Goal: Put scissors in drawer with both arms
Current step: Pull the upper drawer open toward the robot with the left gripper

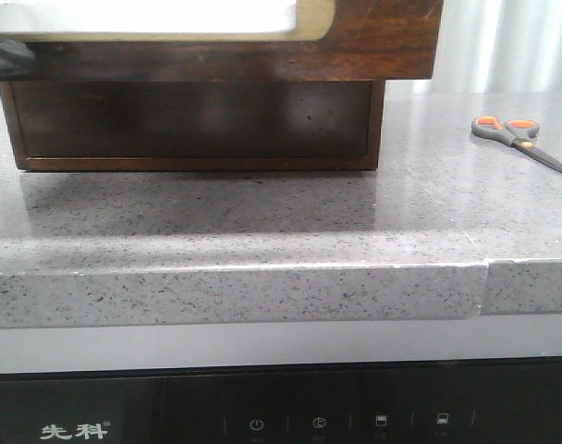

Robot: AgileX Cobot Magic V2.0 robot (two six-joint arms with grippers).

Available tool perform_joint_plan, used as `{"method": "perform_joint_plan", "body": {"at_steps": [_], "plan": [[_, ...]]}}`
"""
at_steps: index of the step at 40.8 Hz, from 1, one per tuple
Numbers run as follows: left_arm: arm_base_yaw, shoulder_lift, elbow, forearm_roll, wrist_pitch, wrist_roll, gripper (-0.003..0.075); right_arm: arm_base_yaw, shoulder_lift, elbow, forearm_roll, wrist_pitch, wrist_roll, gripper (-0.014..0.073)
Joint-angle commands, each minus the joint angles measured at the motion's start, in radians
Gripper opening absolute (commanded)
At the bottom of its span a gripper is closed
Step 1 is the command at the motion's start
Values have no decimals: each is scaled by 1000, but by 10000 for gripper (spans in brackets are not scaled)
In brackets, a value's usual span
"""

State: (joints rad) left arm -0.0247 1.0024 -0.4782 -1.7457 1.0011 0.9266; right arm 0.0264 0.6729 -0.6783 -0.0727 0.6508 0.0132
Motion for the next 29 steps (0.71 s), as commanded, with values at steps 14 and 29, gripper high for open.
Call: {"method": "perform_joint_plan", "body": {"at_steps": [14,29], "plan": [[-8,-241,-29,147,77,-165,514,-3,5,-37,-14,-57,-3,573],[-8,-414,-283,741,34,-485,514,-3,5,-37,-14,-57,-3,573]]}}
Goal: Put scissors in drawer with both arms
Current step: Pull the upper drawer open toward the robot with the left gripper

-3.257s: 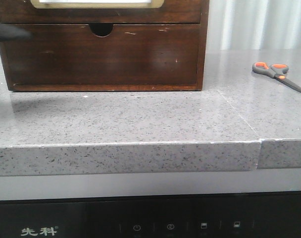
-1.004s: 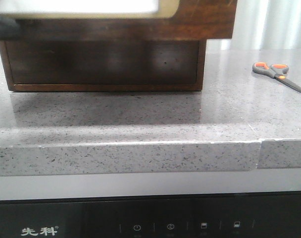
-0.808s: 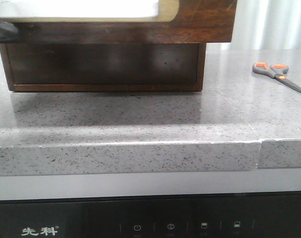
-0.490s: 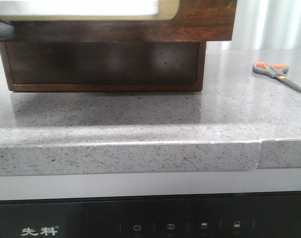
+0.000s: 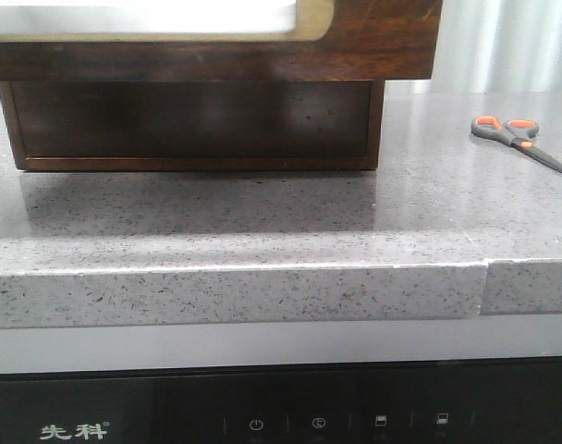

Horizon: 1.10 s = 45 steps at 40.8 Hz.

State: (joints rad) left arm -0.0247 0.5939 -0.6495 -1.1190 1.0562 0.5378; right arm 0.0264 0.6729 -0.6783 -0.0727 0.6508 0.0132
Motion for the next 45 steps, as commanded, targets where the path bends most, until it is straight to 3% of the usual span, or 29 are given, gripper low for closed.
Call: {"method": "perform_joint_plan", "body": {"at_steps": [1,9,13,18,33,38,45], "plan": [[-8,-5,-150,190,-21,-126,514,-3,5,-37,-14,-57,-3,573],[-8,-5,-359,684,-42,-265,514,-3,5,-37,-14,-57,-3,573],[-8,-5,-401,801,-63,-265,514,-3,5,-37,-14,-57,-3,573],[-71,-5,-406,810,-90,-265,514,-3,5,-37,-14,-57,-3,573],[-582,3,-406,873,-209,-265,514,-3,5,-37,-14,-57,-3,573],[-649,3,-406,876,-265,-309,514,-3,5,-37,-14,-57,-3,573],[-645,3,-406,899,-314,-373,514,-3,5,-37,-14,-57,-3,573]]}}
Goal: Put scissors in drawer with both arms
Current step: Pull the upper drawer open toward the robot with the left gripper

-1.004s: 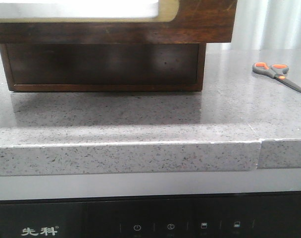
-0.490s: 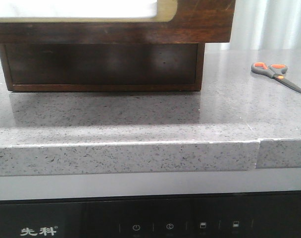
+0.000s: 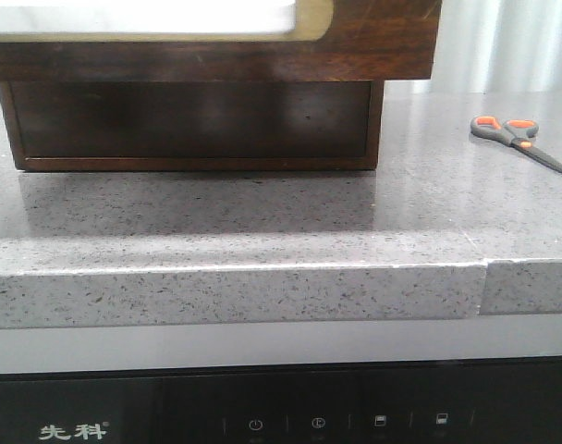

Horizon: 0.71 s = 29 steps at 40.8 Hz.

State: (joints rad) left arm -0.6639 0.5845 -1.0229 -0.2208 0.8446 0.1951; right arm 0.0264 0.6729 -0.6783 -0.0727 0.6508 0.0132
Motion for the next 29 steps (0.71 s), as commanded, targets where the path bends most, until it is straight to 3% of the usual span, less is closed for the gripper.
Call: {"method": "perform_joint_plan", "body": {"at_steps": [1,10,18,29], "plan": [[-6,12,-32,4,-107,-30,514,-3,5,-37,-14,-57,-3,573],[-6,14,-32,10,-103,-33,514,-3,5,-37,-14,-57,-3,573],[-6,14,-21,117,-25,-136,514,-3,5,-37,-14,-57,-3,573],[-6,14,-14,119,-25,-136,514,-3,6,-46,-14,-110,-2,571]]}}
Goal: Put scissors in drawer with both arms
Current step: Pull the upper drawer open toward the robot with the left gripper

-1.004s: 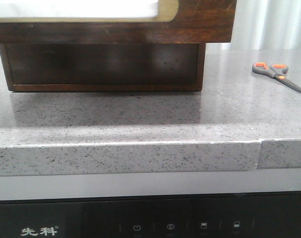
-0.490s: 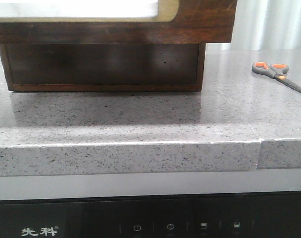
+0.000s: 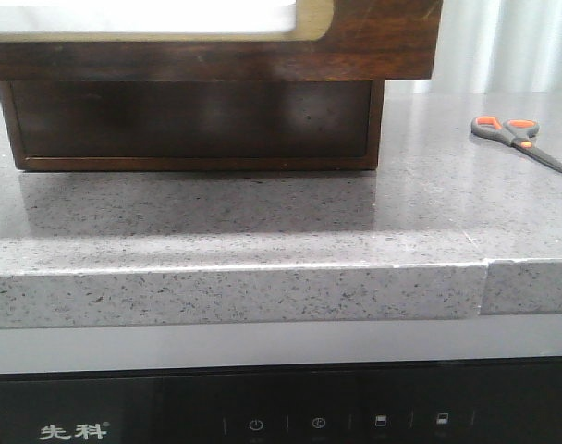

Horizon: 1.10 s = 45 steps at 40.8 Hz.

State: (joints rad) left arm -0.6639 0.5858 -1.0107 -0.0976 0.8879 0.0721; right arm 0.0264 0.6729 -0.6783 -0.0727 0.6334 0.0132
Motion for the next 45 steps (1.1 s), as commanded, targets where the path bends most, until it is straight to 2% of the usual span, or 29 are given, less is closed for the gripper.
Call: {"method": "perform_joint_plan", "body": {"at_steps": [1,9,20,24,31,38,45], "plan": [[-6,13,-26,-4,-69,-13,514,-3,10,-52,-14,-89,-2,571],[-6,13,-26,-4,-72,-13,514,-4,143,-158,-14,-14,10,571],[-6,13,-26,-4,-72,-13,514,-15,446,-389,-8,143,19,571],[-6,13,-26,-4,-72,-13,514,-51,550,-469,57,193,3,571],[-6,13,-26,-4,-72,-13,514,-109,731,-612,231,269,-149,571],[-6,13,-26,-4,-72,-13,514,-102,867,-737,222,329,-158,570],[-6,13,-26,-6,-72,-13,514,-77,973,-848,159,361,-157,556]]}}
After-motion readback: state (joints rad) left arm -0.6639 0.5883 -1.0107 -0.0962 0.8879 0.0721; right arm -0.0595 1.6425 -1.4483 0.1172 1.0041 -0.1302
